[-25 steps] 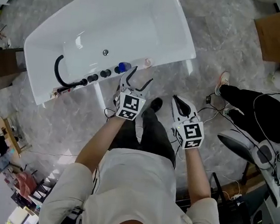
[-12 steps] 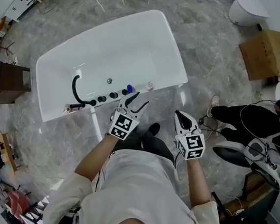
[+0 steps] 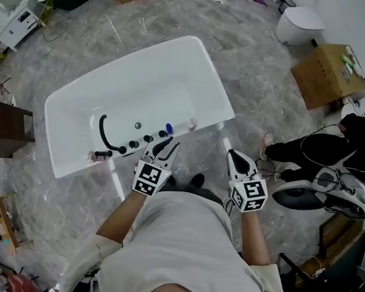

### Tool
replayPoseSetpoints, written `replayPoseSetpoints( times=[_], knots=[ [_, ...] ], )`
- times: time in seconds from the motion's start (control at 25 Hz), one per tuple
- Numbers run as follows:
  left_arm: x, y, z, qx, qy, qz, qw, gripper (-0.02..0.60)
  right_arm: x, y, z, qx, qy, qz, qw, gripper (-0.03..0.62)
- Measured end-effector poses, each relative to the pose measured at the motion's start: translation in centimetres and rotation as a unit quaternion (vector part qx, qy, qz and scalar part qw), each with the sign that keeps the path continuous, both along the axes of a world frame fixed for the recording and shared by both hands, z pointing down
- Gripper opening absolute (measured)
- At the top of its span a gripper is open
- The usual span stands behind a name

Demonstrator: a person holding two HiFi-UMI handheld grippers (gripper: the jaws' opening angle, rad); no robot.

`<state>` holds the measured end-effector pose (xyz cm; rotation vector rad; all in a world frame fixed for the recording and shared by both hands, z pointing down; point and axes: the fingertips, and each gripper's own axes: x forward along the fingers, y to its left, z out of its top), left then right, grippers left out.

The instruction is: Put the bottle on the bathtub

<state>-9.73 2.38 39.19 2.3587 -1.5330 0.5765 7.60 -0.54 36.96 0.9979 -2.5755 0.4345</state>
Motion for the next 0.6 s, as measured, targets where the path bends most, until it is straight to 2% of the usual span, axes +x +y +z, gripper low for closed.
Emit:
replayPoseSetpoints(
  times=[0.16, 0.32, 0.4, 0.6],
  knots=[
    [-1.3, 1.1, -1.9, 0.021, 0.001, -0.006, 0.9998, 0.066, -0.2, 1.2, -2.1, 0.012, -0.014, 0.020, 1.000, 0.031],
    [-2.0, 1.6, -4.1, 0.048, -0.024, 0.009, 0.9985, 0.023, -1.0, 1.7, -3.9, 0.034, -0.016, 0.025, 0.999, 0.031],
    [-2.0, 1.4, -5.0, 0.058, -0.019, 0.017, 0.9980, 0.009, -1.1, 1.5, -4.1, 0.040, -0.015, 0.026, 0.999, 0.031],
    [-1.8, 1.2, -5.6, 0.067, -0.014, 0.026, 0.9973, 0.008, -1.5, 1.9, -5.0, 0.060, -0.014, 0.013, 0.998, 0.031]
  ],
)
